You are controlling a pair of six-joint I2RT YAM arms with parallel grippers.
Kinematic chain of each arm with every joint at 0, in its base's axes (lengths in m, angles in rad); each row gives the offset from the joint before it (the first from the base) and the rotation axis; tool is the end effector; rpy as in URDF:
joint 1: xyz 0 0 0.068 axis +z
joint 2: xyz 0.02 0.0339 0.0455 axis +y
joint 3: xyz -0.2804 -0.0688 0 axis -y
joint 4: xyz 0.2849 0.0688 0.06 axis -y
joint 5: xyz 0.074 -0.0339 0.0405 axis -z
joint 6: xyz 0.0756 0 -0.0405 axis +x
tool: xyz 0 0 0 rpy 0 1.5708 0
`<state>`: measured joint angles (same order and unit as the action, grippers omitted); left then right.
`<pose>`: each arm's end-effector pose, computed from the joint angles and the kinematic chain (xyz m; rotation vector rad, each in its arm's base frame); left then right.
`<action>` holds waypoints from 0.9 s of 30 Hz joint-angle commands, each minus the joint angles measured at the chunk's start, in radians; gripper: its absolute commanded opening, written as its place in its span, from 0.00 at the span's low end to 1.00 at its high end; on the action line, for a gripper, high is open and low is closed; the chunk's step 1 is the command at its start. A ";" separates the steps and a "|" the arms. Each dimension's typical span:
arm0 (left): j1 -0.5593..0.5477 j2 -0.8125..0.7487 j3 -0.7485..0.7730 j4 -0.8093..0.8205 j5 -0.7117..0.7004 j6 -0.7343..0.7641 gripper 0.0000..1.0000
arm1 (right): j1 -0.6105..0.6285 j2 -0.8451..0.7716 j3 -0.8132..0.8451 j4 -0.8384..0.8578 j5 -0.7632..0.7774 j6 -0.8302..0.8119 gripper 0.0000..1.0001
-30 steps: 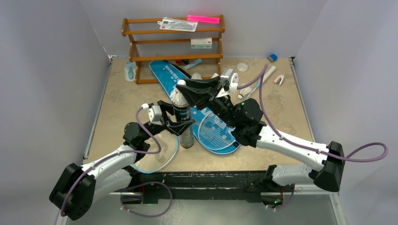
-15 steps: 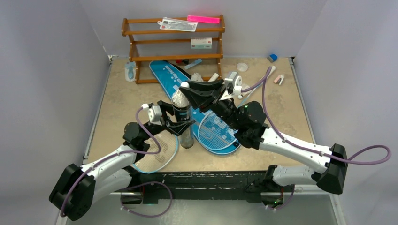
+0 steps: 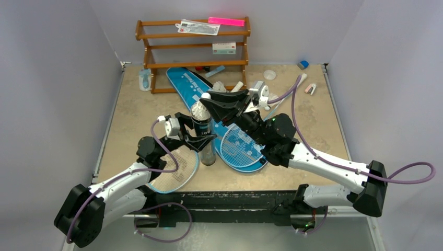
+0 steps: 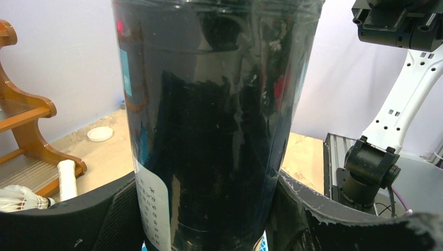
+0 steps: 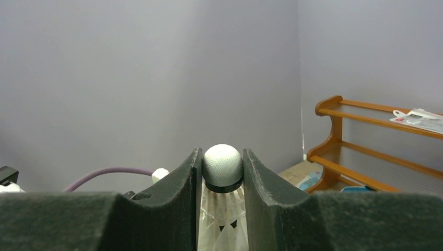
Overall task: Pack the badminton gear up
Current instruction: Place the shuttlecock at the shuttle tube.
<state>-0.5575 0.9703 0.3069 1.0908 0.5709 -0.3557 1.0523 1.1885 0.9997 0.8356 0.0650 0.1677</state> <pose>0.1890 -0.1660 0.2737 0.6522 1.1161 -1.1158 0.1657 0.2805 0.4692 -0.3604 0.9100 1.0976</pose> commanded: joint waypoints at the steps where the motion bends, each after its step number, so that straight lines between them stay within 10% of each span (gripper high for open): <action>1: -0.004 0.013 0.009 -0.077 0.032 -0.035 0.45 | -0.004 -0.016 0.015 -0.004 0.009 -0.013 0.23; 27: -0.005 0.031 0.026 -0.104 0.027 -0.027 0.46 | -0.003 -0.017 0.111 -0.184 -0.064 -0.023 0.19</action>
<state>-0.5575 0.9813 0.3237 1.0718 0.5724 -0.3553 1.0462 1.1881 1.0519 0.7017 0.0322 0.1410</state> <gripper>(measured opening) 0.650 0.328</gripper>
